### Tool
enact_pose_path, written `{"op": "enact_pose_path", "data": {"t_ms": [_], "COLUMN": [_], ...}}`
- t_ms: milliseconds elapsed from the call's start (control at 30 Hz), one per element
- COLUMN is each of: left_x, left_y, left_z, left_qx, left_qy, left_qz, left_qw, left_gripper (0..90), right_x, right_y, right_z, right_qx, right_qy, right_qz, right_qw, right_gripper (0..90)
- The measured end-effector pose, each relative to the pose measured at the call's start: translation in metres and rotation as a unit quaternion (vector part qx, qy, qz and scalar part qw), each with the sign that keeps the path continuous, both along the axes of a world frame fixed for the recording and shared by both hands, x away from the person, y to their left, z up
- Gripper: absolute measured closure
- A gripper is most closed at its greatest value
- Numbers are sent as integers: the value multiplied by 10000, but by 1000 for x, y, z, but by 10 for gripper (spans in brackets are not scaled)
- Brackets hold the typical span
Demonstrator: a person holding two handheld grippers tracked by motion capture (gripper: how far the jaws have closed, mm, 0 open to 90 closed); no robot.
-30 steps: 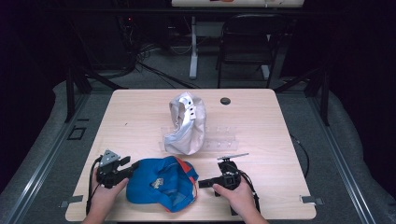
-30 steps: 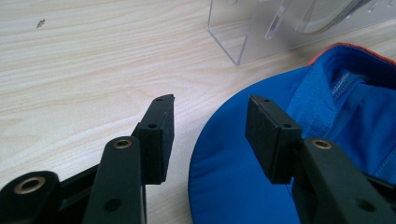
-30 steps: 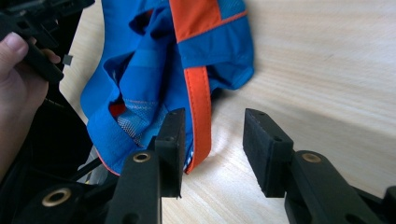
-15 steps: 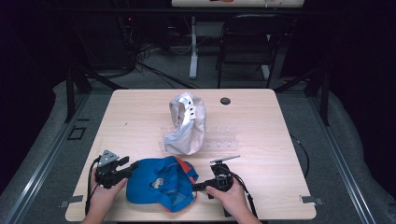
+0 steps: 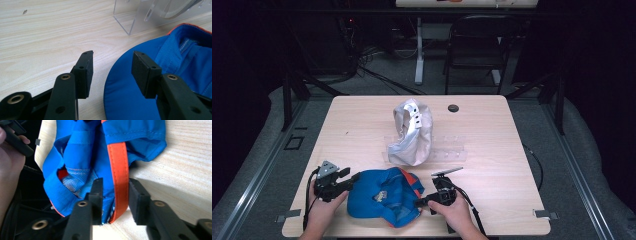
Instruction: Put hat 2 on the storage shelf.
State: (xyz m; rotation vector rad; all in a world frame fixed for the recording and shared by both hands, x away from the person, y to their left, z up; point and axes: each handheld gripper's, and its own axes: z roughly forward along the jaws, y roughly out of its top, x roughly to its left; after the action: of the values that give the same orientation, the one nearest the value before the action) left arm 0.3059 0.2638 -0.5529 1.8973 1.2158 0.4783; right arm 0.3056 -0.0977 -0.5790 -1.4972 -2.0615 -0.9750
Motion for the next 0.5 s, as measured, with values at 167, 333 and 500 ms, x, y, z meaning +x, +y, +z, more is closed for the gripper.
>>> {"op": "enact_pose_path", "data": {"t_ms": [167,333,500], "left_x": [0,0,0], "left_y": [0,0,0], "left_z": [0,0,0], "left_qx": [0,2,3], "left_qy": [2,0,0], "left_qz": [2,3,2], "left_qw": [10000,10000,10000], "left_gripper": [527,527,527], "right_x": [0,0,0], "right_y": [0,-2,-5], "right_z": [0,2,5], "right_qx": [-24,102,274], "right_qy": [84,239,271], "right_qz": [7,-12,-64], "right_qw": [10000,9997,9992], "right_gripper": [771,783,782]}}
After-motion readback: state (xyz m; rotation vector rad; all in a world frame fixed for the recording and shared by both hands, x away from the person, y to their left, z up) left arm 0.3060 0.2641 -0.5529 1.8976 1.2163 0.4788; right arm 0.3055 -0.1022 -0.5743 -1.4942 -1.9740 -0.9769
